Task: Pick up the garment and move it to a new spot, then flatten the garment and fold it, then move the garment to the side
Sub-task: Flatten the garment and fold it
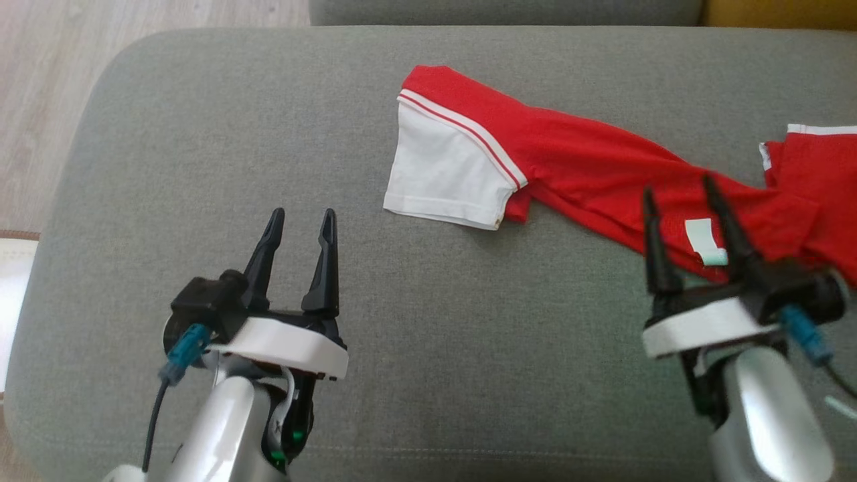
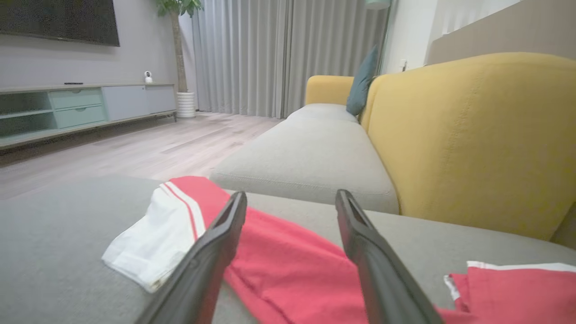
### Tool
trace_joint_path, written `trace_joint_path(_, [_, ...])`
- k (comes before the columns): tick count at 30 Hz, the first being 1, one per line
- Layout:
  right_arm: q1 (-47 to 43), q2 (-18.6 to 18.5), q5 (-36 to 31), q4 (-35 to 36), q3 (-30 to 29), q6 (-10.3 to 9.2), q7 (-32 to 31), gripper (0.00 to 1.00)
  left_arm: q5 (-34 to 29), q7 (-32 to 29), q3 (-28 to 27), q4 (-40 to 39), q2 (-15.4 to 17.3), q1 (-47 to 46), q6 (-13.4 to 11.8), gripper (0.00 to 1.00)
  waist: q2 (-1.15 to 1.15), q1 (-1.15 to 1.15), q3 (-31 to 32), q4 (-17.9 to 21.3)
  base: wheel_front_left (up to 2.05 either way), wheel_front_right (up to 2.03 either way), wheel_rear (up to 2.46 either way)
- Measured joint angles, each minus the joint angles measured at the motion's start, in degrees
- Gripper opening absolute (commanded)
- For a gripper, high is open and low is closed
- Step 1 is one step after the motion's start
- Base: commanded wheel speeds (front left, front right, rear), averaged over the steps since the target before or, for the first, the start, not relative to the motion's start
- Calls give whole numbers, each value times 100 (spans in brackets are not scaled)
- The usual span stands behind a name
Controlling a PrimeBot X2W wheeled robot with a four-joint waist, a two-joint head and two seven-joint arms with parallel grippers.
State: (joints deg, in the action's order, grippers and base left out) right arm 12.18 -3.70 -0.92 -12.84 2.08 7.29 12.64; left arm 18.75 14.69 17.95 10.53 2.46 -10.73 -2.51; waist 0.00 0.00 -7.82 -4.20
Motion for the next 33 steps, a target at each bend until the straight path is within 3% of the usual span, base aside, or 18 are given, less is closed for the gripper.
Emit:
trace_joint_path(14, [-82, -34, -264, 4, 1023, 0, 48, 100, 8, 1, 168, -88, 0, 18, -1, 100, 0, 0, -68, -280, 0, 0, 0])
trace_joint_path(23, [697, -409, -600, -799, 1811, 0, -113, 100, 99, 0, 209, -103, 1, -5, -9, 100, 0, 0, -296, -630, 0, 0, 0])
trace_joint_path(33, [1438, -727, -896, -1918, 2225, 0, -154, 100, 220, 1, 354, -104, 0, -143, -60, 100, 0, 0, -582, -1114, 0, 0, 0])
